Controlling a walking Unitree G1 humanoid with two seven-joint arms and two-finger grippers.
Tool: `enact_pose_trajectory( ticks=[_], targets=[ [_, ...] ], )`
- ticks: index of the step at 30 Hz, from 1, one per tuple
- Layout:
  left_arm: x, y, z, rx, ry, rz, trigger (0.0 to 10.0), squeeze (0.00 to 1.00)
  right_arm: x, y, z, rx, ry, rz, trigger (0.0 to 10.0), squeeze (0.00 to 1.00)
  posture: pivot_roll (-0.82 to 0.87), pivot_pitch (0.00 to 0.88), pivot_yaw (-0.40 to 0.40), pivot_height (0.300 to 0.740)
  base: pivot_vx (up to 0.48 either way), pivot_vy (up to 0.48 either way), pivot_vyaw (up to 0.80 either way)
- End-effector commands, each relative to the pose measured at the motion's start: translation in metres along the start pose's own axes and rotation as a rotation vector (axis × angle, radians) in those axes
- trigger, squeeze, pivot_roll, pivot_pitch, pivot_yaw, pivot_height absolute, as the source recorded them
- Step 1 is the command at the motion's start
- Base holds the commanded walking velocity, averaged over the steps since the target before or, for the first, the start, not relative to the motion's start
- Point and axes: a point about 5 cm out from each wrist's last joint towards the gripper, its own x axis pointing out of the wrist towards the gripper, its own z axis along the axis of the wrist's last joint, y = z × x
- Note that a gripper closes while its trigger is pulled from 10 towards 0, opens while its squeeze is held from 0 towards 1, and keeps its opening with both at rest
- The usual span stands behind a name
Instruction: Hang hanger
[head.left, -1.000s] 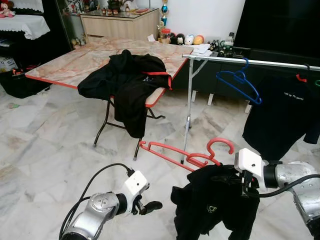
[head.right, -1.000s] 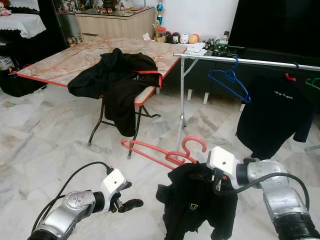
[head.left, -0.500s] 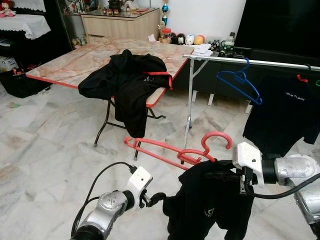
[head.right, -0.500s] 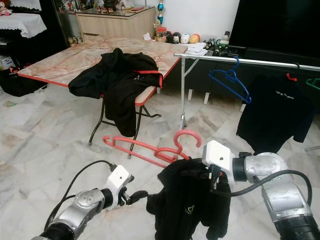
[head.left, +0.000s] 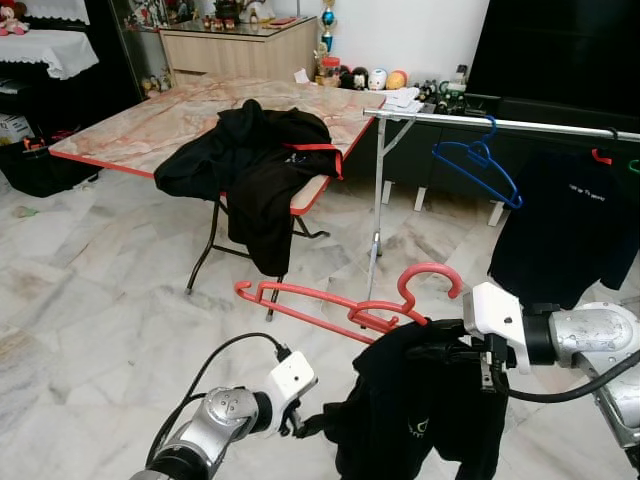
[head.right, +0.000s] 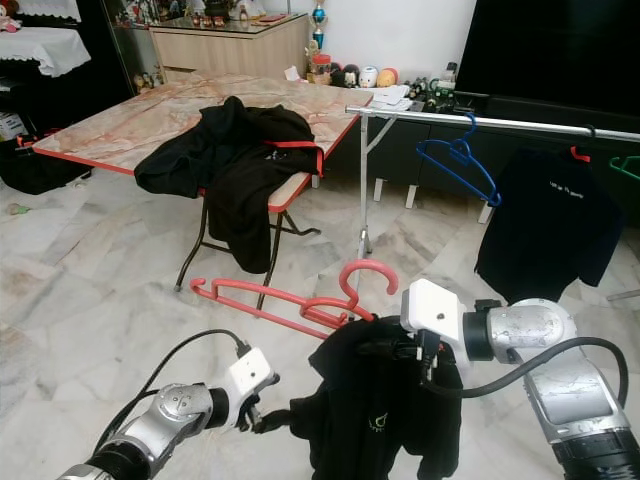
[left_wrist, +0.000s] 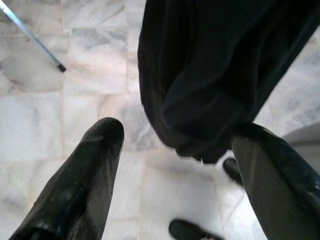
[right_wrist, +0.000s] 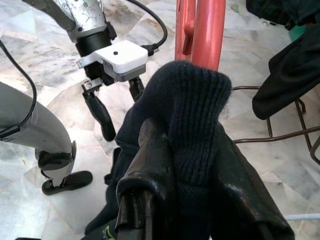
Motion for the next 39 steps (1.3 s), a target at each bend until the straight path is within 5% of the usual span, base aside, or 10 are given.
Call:
enact_pose_trajectory(
  ticks=[1, 33, 34, 35, 36, 39],
  targets=[
    [-0.002, 0.006, 0.004, 0.029, 0.005, 0.002, 10.0, 0.0, -0.001, -0.002, 0.012, -0.05, -0.019, 0.002, 0.0, 0.0, -0.12, 0.003, 0.01, 0.74, 0.0, 0.0, 0.0],
    [0.013, 0.007, 0.031, 0.003, -0.087, 0.015, 9.9, 0.0, 0.002, -0.013, 0.039, -0.115, -0.096, -0.068, 0.0, 0.0, -0.14, 0.012, 0.008, 0.74, 0.0, 0.0, 0.0],
    [0.014, 0.008, 0.032, -0.004, -0.096, 0.037, 7.2, 0.0, 0.002, -0.012, 0.04, -0.118, -0.1, -0.067, 0.0, 0.0, -0.14, 0.012, 0.007, 0.74, 0.0, 0.0, 0.0],
    [0.014, 0.008, 0.032, -0.004, -0.096, 0.037, 7.2, 0.0, 0.002, -0.012, 0.04, -0.118, -0.1, -0.067, 0.0, 0.0, -0.14, 0.012, 0.007, 0.74, 0.0, 0.0, 0.0],
    [0.014, 0.009, 0.033, -0.007, -0.101, 0.05, 3.6, 0.0, 0.002, -0.013, 0.041, -0.12, -0.101, -0.07, 0.0, 0.0, -0.14, 0.012, 0.008, 0.74, 0.0, 0.0, 0.0],
    [0.014, 0.01, 0.033, -0.034, -0.113, 0.063, 2.0, 0.0, 0.002, -0.014, 0.041, -0.123, -0.101, -0.081, 0.0, 0.0, -0.14, 0.011, 0.01, 0.74, 0.0, 0.0, 0.0]
  ],
)
